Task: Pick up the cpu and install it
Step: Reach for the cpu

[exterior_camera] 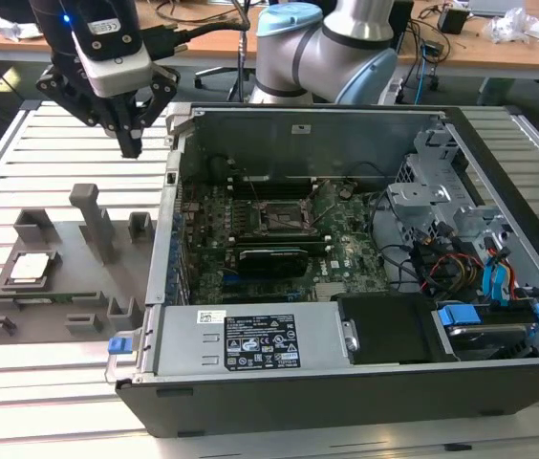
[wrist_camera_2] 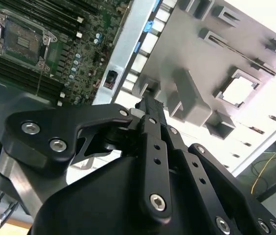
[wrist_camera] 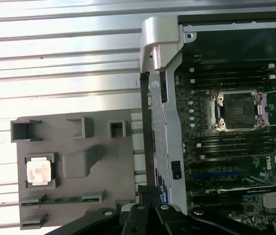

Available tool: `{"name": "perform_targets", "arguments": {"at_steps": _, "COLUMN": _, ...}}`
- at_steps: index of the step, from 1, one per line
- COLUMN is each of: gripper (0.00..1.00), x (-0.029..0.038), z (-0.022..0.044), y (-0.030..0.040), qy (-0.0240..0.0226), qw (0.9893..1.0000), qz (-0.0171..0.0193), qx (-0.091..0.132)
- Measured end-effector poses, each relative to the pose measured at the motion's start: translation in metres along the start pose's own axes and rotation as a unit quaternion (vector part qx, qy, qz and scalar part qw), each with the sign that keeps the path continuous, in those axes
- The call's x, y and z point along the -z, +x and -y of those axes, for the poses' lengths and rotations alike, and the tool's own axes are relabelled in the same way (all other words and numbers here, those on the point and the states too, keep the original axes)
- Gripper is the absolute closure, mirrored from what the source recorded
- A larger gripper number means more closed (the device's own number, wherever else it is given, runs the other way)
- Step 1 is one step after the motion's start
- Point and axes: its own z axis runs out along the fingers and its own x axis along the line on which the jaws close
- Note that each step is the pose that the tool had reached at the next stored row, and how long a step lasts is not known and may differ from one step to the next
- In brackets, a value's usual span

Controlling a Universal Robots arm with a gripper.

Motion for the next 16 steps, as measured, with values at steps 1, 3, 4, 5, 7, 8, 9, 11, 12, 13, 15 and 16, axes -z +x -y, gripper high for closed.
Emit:
{"name": "perform_targets", "arguments": {"at_steps": 1, "gripper": 0.89, "x": 0.0, "z": 0.0001, "y": 0.0017, "qy": 0.0, "qw": 1.0, "qz": 0.0, "qx": 0.0}}
{"name": "perform_targets", "arguments": {"at_steps": 3, "gripper": 0.89, "x": 0.0, "z": 0.0004, "y": 0.0049, "qy": 0.0, "qw": 1.0, "qz": 0.0, "qx": 0.0}}
{"name": "perform_targets", "arguments": {"at_steps": 4, "gripper": 0.89, "x": 0.0, "z": 0.0005, "y": 0.0072, "qy": 0.0, "qw": 1.0, "qz": 0.0, "qx": 0.0}}
{"name": "perform_targets", "arguments": {"at_steps": 5, "gripper": 0.89, "x": 0.0001, "z": 0.0007, "y": 0.0093, "qy": 0.0, "qw": 1.0, "qz": 0.0, "qx": 0.0}}
{"name": "perform_targets", "arguments": {"at_steps": 7, "gripper": 0.89, "x": 0.0001, "z": 0.0009, "y": 0.0116, "qy": 0.0, "qw": 1.0, "qz": 0.0, "qx": 0.0}}
{"name": "perform_targets", "arguments": {"at_steps": 8, "gripper": 0.89, "x": 0.0001, "z": 0.001, "y": 0.0131, "qy": 0.0, "qw": 1.0, "qz": 0.0, "qx": 0.0}}
{"name": "perform_targets", "arguments": {"at_steps": 9, "gripper": 0.89, "x": 0.0001, "z": 0.0011, "y": 0.0143, "qy": 0.0, "qw": 1.0, "qz": 0.0, "qx": 0.0}}
{"name": "perform_targets", "arguments": {"at_steps": 11, "gripper": 0.89, "x": 0.0001, "z": 0.0012, "y": 0.0167, "qy": 0.0, "qw": 1.0, "qz": 0.0, "qx": 0.0}}
{"name": "perform_targets", "arguments": {"at_steps": 12, "gripper": 0.89, "x": 0.0001, "z": 0.0014, "y": 0.0186, "qy": 0.0, "qw": 1.0, "qz": 0.0, "qx": 0.0}}
{"name": "perform_targets", "arguments": {"at_steps": 13, "gripper": 0.89, "x": 0.0002, "z": 0.0016, "y": 0.0212, "qy": 0.0, "qw": 1.0, "qz": 0.0, "qx": 0.0}}
{"name": "perform_targets", "arguments": {"at_steps": 15, "gripper": 0.89, "x": 0.0002, "z": 0.0019, "y": 0.0256, "qy": 0.0, "qw": 1.0, "qz": 0.0, "qx": 0.0}}
{"name": "perform_targets", "arguments": {"at_steps": 16, "gripper": 0.89, "x": 0.0002, "z": 0.0022, "y": 0.0287, "qy": 0.0, "qw": 1.0, "qz": 0.0, "qx": 0.0}}
